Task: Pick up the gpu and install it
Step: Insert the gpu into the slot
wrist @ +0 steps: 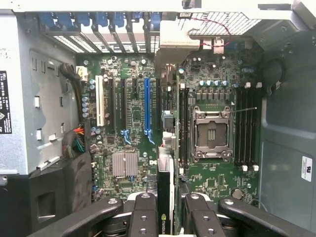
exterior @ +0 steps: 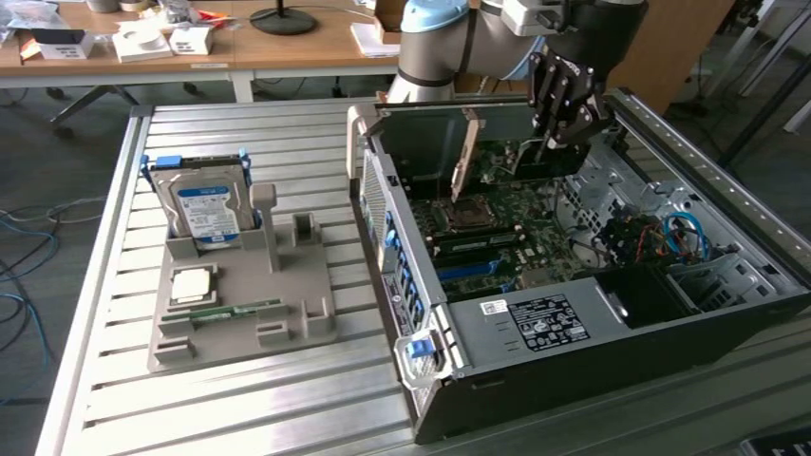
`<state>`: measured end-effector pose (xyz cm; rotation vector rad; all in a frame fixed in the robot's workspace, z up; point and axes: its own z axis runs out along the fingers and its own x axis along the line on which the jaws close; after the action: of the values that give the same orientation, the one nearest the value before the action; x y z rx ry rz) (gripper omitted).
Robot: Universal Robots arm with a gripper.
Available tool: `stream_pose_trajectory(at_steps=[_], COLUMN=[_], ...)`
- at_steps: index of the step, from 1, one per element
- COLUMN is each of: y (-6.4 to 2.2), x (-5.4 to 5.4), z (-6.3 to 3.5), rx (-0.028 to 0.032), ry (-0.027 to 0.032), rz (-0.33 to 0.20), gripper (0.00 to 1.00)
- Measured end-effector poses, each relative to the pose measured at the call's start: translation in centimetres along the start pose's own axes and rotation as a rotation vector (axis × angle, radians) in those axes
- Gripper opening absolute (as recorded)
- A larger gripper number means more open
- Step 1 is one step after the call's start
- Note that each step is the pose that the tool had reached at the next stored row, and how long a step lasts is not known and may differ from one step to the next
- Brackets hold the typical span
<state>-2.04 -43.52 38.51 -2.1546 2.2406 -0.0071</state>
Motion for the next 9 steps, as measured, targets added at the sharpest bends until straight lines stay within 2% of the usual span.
stream_pose_trajectory(at_steps=[4, 9], y=[0.0, 0.02], x=[0.0, 0.02], z=[0.07, 0.73], rx=[0.0001, 0.0], ry=[-0.0003, -0.0001], rz=[0.0, 0.0], gripper=[0.26, 0.26])
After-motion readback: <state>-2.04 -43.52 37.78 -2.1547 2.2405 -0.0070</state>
